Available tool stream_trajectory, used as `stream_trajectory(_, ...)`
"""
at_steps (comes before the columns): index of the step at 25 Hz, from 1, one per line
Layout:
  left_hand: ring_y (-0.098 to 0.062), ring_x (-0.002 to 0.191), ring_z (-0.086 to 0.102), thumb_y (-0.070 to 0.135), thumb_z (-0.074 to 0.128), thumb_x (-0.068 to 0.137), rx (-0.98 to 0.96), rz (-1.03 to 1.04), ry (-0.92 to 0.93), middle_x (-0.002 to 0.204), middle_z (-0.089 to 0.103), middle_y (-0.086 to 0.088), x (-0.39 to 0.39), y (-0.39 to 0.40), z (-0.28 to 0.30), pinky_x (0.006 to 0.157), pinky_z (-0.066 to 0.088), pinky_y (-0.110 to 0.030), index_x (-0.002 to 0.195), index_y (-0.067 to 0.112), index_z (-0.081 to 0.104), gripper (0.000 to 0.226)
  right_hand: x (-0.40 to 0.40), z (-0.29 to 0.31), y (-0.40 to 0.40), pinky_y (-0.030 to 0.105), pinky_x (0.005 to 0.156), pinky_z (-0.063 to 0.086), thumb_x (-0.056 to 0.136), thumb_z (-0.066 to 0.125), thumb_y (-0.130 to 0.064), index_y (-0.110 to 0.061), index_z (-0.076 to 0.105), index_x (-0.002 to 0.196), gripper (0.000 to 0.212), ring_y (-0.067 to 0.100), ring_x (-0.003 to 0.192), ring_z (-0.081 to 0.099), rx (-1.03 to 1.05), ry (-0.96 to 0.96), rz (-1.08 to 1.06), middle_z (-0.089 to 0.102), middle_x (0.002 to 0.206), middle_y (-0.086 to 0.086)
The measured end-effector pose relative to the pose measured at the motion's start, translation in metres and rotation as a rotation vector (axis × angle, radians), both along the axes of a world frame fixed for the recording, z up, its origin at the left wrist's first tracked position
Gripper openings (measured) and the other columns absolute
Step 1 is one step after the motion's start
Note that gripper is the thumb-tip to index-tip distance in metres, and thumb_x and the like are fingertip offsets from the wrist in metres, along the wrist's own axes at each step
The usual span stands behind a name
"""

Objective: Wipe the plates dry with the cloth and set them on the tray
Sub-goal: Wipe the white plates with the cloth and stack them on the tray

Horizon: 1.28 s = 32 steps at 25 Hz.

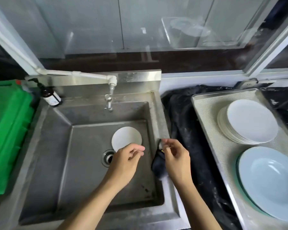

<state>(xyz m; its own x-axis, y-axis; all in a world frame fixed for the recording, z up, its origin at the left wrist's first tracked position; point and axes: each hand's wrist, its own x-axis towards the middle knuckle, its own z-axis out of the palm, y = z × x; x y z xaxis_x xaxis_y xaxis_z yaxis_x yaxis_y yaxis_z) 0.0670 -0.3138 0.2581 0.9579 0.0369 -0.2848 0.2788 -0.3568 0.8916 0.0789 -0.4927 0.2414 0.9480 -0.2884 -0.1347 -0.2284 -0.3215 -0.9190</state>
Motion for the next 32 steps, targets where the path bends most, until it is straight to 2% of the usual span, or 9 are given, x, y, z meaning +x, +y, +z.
stream_trajectory(2,0.002,0.092,0.069,0.012,0.055,0.097,0.007,0.0,0.033,0.092,0.075,0.019,-0.014,0.044,-0.013,0.087,0.058,-0.044,0.093,0.041,0.071,0.033,-0.016,-0.012,0.044,0.01,0.076,0.048,0.095,0.059,-0.001,-0.02,0.073,0.104,0.025,-0.005,0.087,0.067,0.03,0.034,-0.004,0.075,0.096,-0.011)
stream_trajectory(8,-0.001,0.088,0.07,0.01,0.059,0.095,0.044,0.036,0.103,0.088,0.076,0.018,-0.041,0.134,-0.051,0.09,0.056,-0.043,0.093,0.035,0.072,0.028,-0.054,-0.053,0.129,0.032,0.078,0.053,0.094,0.061,-0.002,-0.018,0.074,0.105,0.023,0.013,0.088,0.07,-0.005,0.143,0.019,0.075,0.094,-0.007)
stream_trajectory(12,-0.002,0.088,0.07,0.01,0.061,0.095,0.045,0.079,0.166,0.087,0.076,0.017,-0.046,0.158,-0.078,0.091,0.056,-0.043,0.094,0.032,0.073,0.025,-0.059,-0.081,0.152,0.026,0.073,0.051,0.093,0.063,-0.005,-0.025,0.074,0.1,0.023,0.005,0.081,0.068,-0.023,0.225,0.035,0.075,0.088,-0.009)
stream_trajectory(20,-0.017,0.087,0.071,0.002,0.053,0.096,0.055,0.192,0.223,0.088,0.075,0.017,0.004,0.168,-0.186,0.085,0.057,-0.051,0.096,0.032,0.071,0.035,0.01,-0.195,0.153,0.013,0.066,0.047,0.092,0.064,-0.007,-0.025,0.073,0.095,0.021,0.001,0.076,0.066,-0.049,0.354,0.037,0.073,0.083,-0.012)
stream_trajectory(23,-0.012,0.087,0.071,0.005,0.054,0.096,0.048,0.23,0.24,0.09,0.076,0.014,0.036,0.165,-0.234,0.087,0.057,-0.05,0.098,0.032,0.071,0.032,0.048,-0.241,0.149,0.033,0.076,0.055,0.097,0.06,-0.015,-0.027,0.072,0.106,0.019,0.01,0.083,0.068,-0.029,0.389,0.027,0.073,0.09,-0.011)
stream_trajectory(25,-0.014,0.091,0.071,0.004,0.055,0.095,0.043,0.259,0.231,0.094,0.075,0.009,0.057,0.165,-0.261,0.09,0.056,-0.048,0.1,0.03,0.07,0.03,0.07,-0.267,0.147,0.03,0.074,0.055,0.097,0.058,-0.014,-0.029,0.071,0.11,0.024,0.007,0.084,0.067,-0.008,0.389,-0.019,0.071,0.09,-0.012)
stream_trajectory(27,-0.016,0.095,0.069,0.005,0.054,0.095,0.058,0.255,0.225,0.101,0.074,0.008,0.081,0.163,-0.292,0.091,0.056,-0.043,0.102,0.032,0.067,0.031,0.093,-0.3,0.145,0.022,0.075,0.053,0.096,0.057,-0.009,-0.027,0.07,0.113,0.028,0.003,0.085,0.066,0.008,0.376,-0.097,0.069,0.091,-0.011)
stream_trajectory(29,-0.009,0.096,0.068,0.007,0.053,0.096,0.074,0.252,0.232,0.109,0.071,0.01,0.103,0.159,-0.317,0.085,0.054,-0.026,0.104,0.038,0.062,0.034,0.114,-0.329,0.142,0.031,0.088,0.052,0.096,0.056,-0.007,-0.022,0.067,0.121,0.031,0.014,0.1,0.065,0.007,0.367,-0.179,0.07,0.106,-0.001)
stream_trajectory(32,0.002,0.096,0.064,0.012,0.053,0.097,0.105,0.242,0.264,0.126,0.062,0.013,0.129,0.154,-0.348,0.079,0.048,-0.014,0.128,0.032,0.057,0.037,0.137,-0.364,0.134,0.03,0.091,0.045,0.098,0.054,-0.009,-0.014,0.06,0.136,0.039,0.021,0.112,0.061,-0.036,0.374,-0.229,0.06,0.126,0.002)
